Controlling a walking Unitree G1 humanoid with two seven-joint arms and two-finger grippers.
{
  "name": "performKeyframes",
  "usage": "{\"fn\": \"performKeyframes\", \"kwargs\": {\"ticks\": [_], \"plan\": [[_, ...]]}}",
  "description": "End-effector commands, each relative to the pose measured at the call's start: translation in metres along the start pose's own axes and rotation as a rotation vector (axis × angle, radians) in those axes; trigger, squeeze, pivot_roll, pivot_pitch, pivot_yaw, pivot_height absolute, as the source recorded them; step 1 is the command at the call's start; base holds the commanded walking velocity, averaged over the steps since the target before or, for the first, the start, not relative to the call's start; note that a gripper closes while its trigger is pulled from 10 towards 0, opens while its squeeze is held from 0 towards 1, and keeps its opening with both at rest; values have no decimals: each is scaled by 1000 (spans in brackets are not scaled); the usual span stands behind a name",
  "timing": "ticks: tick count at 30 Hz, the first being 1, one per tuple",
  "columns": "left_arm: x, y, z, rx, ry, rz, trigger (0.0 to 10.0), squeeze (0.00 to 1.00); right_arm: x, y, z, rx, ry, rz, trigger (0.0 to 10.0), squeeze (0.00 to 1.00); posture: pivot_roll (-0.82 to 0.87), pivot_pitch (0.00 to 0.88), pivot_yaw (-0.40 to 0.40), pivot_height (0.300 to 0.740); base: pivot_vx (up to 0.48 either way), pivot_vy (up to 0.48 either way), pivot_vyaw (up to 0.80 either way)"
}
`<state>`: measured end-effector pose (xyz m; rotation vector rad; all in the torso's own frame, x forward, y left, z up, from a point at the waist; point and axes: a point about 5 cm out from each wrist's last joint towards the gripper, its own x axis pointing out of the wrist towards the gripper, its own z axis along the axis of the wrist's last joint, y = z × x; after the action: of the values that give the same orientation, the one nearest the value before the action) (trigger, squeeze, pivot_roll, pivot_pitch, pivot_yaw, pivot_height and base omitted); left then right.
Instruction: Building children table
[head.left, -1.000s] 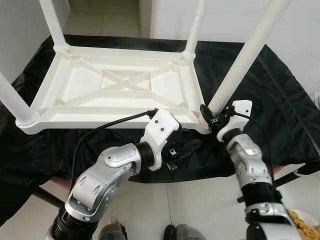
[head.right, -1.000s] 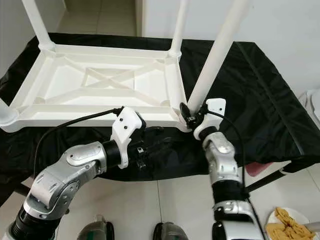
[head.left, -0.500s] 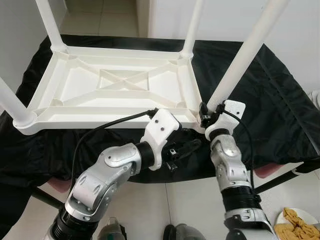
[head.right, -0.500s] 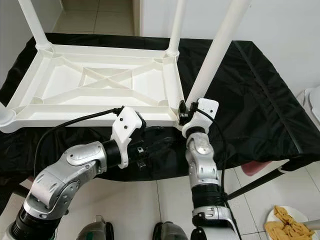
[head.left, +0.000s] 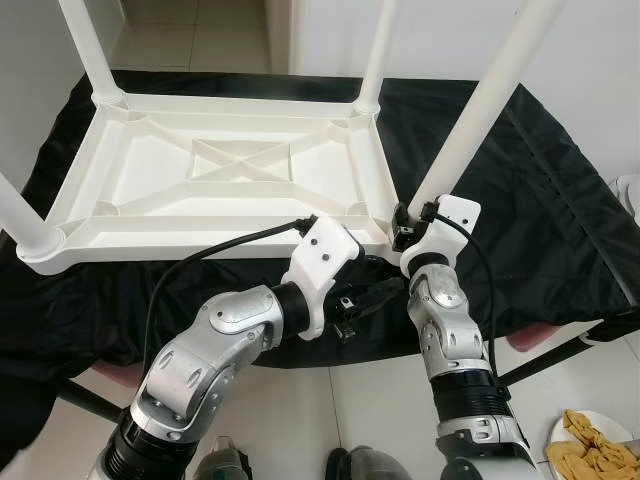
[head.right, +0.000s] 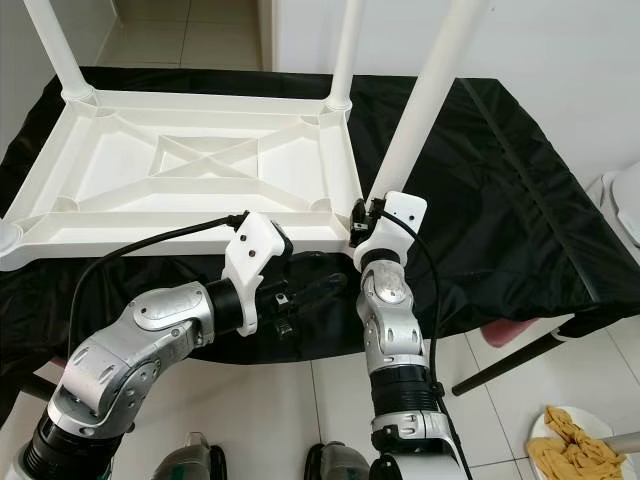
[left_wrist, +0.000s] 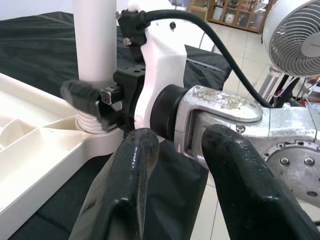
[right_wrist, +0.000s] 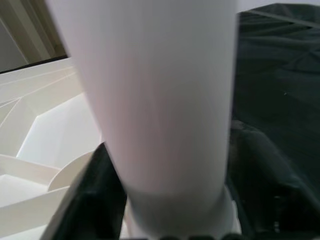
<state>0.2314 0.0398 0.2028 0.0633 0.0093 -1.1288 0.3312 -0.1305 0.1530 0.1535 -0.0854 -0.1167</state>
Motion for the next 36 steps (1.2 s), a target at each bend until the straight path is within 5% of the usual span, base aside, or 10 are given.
{"fn": "performKeyframes", "kwargs": {"ticks": [1, 16, 17, 18, 19, 20, 25, 28, 36], "plan": [[3, 0, 0, -4, 2, 13, 10000, 0, 1, -3, 2, 11, 1, -19, 10000, 1000, 30, 67, -43, 740, 0, 0, 0], [3, 0, 0, -3, 2, 11, 10000, 0, 3, -23, 6, 4, 3, 49, 10000, 1000, 29, 66, -43, 740, 0, 0, 0], [3, 0, 0, -3, 3, 11, 10000, 0, 7, -29, 8, -8, 6, 107, 10000, 878, 25, 66, -38, 740, 0, 0, 0], [3, 0, 0, -3, 3, 11, 10000, 0, 7, -29, 8, -8, 6, 107, 10000, 878, 25, 66, -38, 740, 0, 0, 0], [3, 1, 0, -2, 3, 9, 10000, 0, 10, -34, 13, -37, -3, 192, 10000, 0, 24, 67, -36, 740, 0, 0, 0], [3, 1, 0, -1, 4, 7, 10000, 0, 13, -37, 18, -80, -20, 288, 10000, 0, 24, 68, -35, 740, 0, 0, 0], [3, 1, 0, 0, 5, 6, 10000, 0, 13, -40, 21, -129, -33, 382, 10000, 0, 24, 68, -35, 740, 0, 0, 0], [3, 1, 0, -1, 3, 10, 10000, 0, 11, -49, 18, -187, 3, 575, 10000, 0, 28, 65, -37, 740, 0, 0, 0], [3, 2, 1, 2, 3, 14, 10000, 0, 9, -57, 11, -214, 60, 745, 10000, 0, 34, 61, -33, 740, 0, 0, 0]]}}
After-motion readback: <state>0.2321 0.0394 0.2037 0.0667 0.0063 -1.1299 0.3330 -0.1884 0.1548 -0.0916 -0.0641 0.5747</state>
